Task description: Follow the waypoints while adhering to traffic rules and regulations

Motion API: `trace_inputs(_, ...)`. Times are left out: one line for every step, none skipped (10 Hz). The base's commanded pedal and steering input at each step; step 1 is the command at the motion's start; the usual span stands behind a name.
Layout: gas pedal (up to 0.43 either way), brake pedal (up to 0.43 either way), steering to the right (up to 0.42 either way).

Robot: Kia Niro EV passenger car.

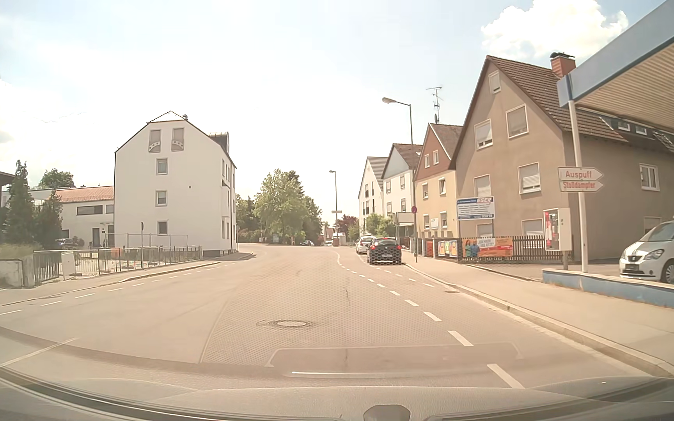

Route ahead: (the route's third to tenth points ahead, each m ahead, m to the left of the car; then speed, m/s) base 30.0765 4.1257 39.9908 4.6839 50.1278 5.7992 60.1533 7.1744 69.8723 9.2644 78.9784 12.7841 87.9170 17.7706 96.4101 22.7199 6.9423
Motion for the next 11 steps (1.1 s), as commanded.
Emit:
trace_inputs(0.150,0.000,-0.044)
trace_inputs(0.150,0.000,-0.044)
trace_inputs(0.150,0.000,-0.044)
trace_inputs(0.150,0.000,-0.043)
trace_inputs(0.150,0.000,-0.041)
trace_inputs(0.150,0.000,-0.038)
trace_inputs(0.150,0.000,-0.035)
trace_inputs(0.150,0.000,-0.034)
trace_inputs(0.150,0.000,-0.034)
trace_inputs(0.150,0.000,-0.035)
trace_inputs(0.150,0.000,-0.038)
